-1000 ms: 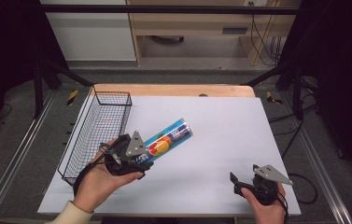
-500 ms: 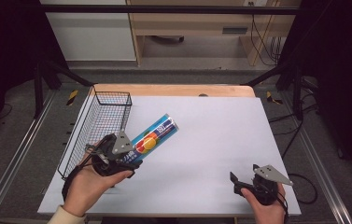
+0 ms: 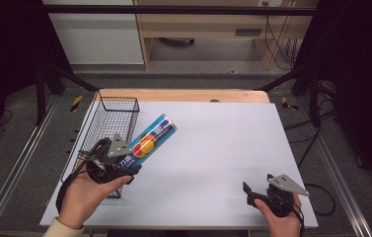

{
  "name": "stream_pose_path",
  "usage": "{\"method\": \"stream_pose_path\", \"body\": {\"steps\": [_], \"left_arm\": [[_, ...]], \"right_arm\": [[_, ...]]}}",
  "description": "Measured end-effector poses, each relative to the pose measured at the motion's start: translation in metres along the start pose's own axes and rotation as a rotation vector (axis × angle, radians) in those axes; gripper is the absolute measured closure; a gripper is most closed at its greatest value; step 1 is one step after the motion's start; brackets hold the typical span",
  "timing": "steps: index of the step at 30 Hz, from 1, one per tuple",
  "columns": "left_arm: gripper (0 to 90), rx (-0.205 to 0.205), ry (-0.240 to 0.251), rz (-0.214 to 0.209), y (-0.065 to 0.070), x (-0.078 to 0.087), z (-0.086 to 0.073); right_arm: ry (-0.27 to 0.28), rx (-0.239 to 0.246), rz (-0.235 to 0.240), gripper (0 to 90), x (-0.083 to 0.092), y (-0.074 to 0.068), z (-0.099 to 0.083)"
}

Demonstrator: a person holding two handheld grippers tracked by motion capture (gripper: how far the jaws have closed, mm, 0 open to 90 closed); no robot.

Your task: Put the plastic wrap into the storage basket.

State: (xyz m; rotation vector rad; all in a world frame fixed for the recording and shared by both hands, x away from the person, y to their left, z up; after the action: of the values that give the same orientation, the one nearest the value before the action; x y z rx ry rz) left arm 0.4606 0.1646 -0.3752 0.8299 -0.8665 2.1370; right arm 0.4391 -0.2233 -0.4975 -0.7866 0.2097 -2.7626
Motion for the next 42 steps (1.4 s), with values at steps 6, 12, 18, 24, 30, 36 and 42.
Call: {"method": "stream_pose_path", "body": {"steps": [6,12,18,24,30,36,42], "left_arm": [[32.0,0.010,-0.025,0.025,-0.008,0.005,-0.007],[32.0,0.020,-0.036,0.045,-0.014,0.009,-0.014],[32.0,0.029,-0.047,0.058,-0.017,0.012,-0.022],[32.0,0.038,-0.052,0.067,-0.020,0.014,-0.027],[32.0,0.036,-0.062,0.070,-0.022,0.015,-0.030],[32.0,0.042,-0.062,0.073,-0.022,0.016,-0.032],[32.0,0.051,-0.068,0.080,-0.025,0.016,-0.034]], "right_arm": [[-0.003,0.001,-0.006,10.4,0.000,0.000,-0.001],[-0.001,0.005,-0.010,10.3,-0.001,0.001,-0.001],[0.002,0.008,-0.015,10.4,-0.001,0.001,0.000],[0.009,0.022,-0.025,10.4,-0.001,0.001,0.000],[0.008,0.022,-0.026,10.1,-0.001,0.001,0.000],[0.004,0.018,-0.022,9.6,-0.001,0.001,0.000],[0.002,0.013,-0.019,9.6,-0.001,0.000,0.001]]}}
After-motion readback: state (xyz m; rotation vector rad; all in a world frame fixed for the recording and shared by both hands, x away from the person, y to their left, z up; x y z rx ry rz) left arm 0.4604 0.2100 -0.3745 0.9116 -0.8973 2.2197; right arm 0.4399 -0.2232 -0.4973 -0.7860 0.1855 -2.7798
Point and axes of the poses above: each handheld gripper's, and its own axes: x roughly backward along the jaws, z roughly out of its top, y roughly to its right, the point moved 8 cm from there along -x, roughly forward along the jaws, and after that the axes turned 10 degrees about -x, right-handed, at the moved point
